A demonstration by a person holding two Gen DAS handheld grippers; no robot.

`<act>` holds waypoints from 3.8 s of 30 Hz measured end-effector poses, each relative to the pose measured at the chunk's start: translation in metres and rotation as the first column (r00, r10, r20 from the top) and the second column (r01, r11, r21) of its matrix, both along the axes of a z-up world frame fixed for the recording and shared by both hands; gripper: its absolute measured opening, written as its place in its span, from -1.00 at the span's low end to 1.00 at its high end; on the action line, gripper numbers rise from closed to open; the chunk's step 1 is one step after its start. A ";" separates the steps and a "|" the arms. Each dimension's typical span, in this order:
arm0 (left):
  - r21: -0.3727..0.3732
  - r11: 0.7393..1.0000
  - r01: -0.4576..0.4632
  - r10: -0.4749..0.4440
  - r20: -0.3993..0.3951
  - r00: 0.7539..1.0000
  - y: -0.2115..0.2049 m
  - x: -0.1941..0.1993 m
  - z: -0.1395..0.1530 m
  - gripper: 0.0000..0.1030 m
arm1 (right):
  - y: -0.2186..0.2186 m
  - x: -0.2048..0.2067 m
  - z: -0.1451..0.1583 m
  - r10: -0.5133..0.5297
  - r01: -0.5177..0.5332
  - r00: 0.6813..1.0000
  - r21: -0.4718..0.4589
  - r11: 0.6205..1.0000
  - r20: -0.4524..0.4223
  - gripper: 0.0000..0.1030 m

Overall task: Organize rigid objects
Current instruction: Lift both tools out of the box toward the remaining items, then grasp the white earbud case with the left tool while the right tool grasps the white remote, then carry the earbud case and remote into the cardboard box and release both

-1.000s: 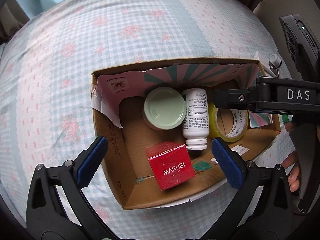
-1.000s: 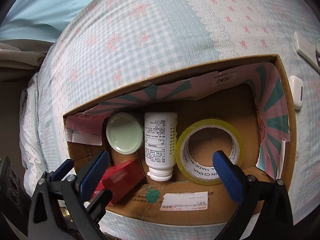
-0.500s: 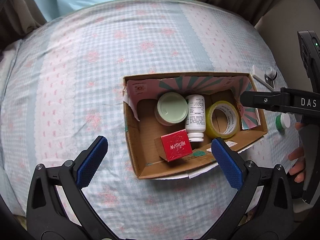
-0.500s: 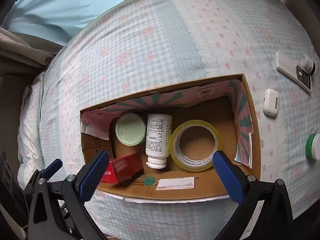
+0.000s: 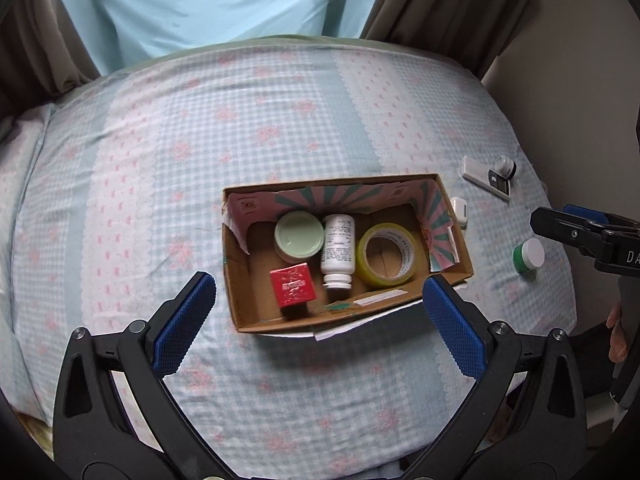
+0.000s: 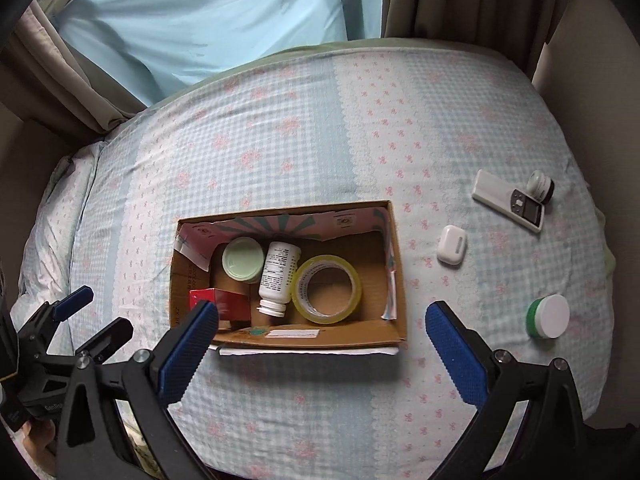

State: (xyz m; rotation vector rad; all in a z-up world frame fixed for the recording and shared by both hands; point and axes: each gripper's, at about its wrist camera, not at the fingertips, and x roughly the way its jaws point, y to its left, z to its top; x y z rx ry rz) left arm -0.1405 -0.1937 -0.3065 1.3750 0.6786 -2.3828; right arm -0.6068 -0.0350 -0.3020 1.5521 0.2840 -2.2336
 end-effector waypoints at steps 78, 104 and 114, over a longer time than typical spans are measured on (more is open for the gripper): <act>0.102 0.987 0.123 -0.151 0.341 0.928 0.218 -0.357 -0.226 -0.08 | 0.138 -0.278 -0.246 0.691 -0.769 0.635 0.369 0.522 0.345 0.39; 0.136 0.990 0.034 -0.068 0.256 0.964 0.198 -0.323 -0.164 -0.15 | 0.144 -0.284 -0.179 0.638 -0.710 0.704 0.286 0.643 0.312 0.04; 0.112 0.993 0.040 -0.059 0.169 0.984 0.192 -0.300 -0.082 -0.15 | 0.156 -0.247 -0.103 0.584 -0.649 0.755 0.212 0.731 0.298 0.04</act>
